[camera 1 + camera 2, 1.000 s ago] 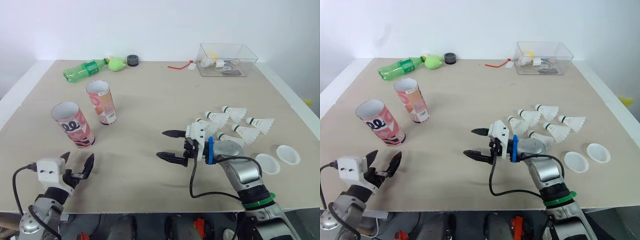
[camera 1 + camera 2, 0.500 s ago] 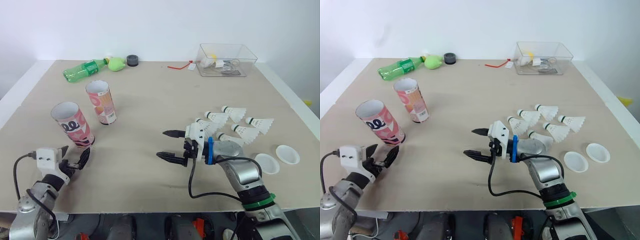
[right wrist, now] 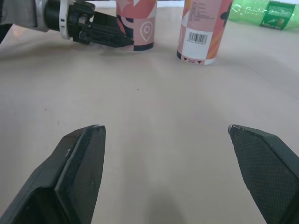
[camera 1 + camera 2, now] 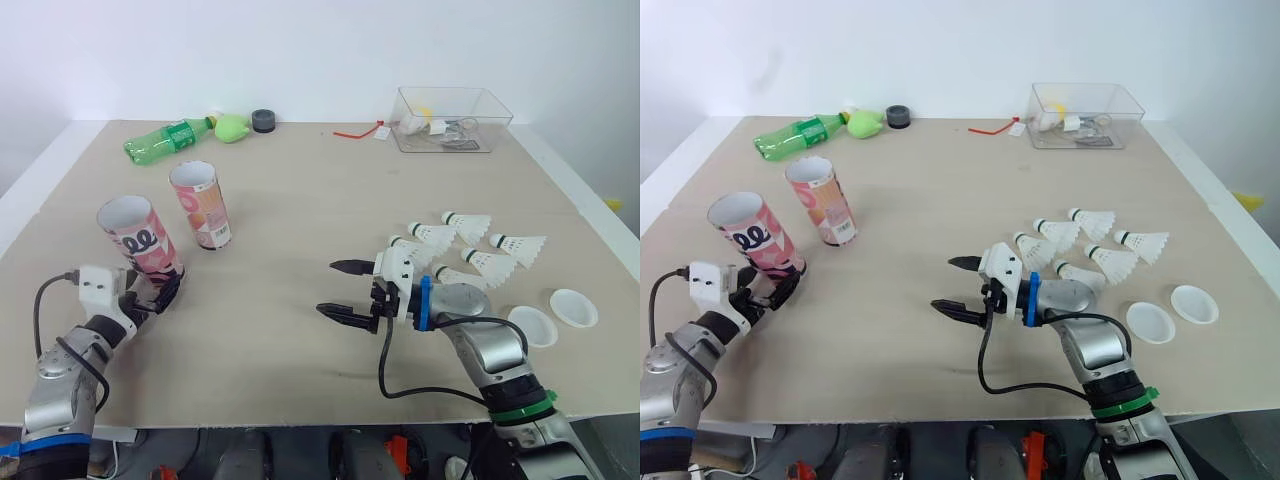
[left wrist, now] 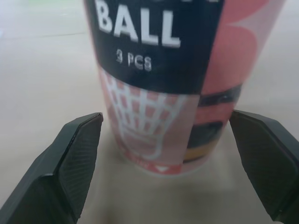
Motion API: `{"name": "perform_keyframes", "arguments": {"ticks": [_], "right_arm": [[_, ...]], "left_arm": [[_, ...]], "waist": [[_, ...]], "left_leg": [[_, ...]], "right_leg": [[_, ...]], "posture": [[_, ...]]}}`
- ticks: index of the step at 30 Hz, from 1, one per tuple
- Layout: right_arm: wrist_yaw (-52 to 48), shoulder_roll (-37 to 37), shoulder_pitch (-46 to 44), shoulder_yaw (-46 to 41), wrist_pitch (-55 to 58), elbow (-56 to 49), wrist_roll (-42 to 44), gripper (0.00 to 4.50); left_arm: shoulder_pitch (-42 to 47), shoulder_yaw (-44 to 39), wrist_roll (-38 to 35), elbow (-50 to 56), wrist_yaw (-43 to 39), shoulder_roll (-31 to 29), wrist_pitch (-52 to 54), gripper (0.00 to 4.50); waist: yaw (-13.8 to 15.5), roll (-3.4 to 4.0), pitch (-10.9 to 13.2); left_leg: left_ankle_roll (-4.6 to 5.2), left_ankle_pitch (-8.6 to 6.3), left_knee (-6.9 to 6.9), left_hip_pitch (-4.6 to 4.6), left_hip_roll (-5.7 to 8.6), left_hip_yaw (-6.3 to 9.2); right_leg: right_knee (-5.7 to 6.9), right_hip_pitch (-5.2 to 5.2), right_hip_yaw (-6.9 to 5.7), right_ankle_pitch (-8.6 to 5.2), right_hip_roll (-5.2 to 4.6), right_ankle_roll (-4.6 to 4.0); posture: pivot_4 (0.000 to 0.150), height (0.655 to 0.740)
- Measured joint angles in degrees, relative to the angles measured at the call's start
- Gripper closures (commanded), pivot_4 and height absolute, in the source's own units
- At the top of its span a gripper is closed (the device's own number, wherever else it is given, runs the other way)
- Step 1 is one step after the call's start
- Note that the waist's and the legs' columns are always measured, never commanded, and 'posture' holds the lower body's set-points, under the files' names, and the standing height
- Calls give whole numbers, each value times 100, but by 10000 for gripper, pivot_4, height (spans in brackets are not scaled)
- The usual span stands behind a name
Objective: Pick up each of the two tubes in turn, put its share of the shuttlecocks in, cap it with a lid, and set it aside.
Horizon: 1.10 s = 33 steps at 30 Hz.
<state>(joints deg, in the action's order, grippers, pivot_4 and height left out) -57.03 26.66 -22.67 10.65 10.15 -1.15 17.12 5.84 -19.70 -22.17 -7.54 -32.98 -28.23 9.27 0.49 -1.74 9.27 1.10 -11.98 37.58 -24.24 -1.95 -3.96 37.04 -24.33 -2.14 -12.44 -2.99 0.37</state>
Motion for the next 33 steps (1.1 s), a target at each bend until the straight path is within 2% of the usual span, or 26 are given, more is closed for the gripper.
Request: {"name": "perform_keyframes", "arguments": {"ticks": [11, 15, 26, 31, 33], "right_arm": [[55, 116, 67, -23, -7, -73, 0, 0], [73, 133, 147, -32, -6, -114, 3, 0], [89, 188, 165, -133, 0, -211, 25, 0], [-25, 301, 270, -265, 12, -332, 191, 0], [-125, 377, 403, -369, 70, -505, 364, 0]], "left_arm": [[888, 223, 206, -1302, -677, -230, -398, 957], [1107, 308, 317, -1646, -812, -269, -635, 12263], [1039, 459, 490, -1684, -990, -308, -1061, 12263], [628, 748, 673, -1110, -1366, -589, -1384, 12263], [506, 1046, 695, -622, -1764, -844, -1244, 12263]], "waist": [[0, 0, 0], [0, -1, 0], [-1, -1, 0], [4, 0, 0], [18, -3, 2]], "left_leg": [[0, 0, 0, 0, 0, -4], [-1, -1, 0, 0, 0, -8], [-3, -2, 0, 1, 0, -16], [-8, -6, -3, 1, 4, -26], [-8, -6, -3, -5, 6, -23]], "right_leg": [[0, -1, -6, 2, -6, 2], [0, -1, -5, 2, -7, 2], [0, -3, -1, 18, -10, -16], [-1, -5, 4, 16, -20, -18], [-3, -6, 3, 15, -25, -18]], "posture": [[1500, 7400], [1500, 7400], [1500, 7400], [1500, 7400], [1500, 7400]]}}
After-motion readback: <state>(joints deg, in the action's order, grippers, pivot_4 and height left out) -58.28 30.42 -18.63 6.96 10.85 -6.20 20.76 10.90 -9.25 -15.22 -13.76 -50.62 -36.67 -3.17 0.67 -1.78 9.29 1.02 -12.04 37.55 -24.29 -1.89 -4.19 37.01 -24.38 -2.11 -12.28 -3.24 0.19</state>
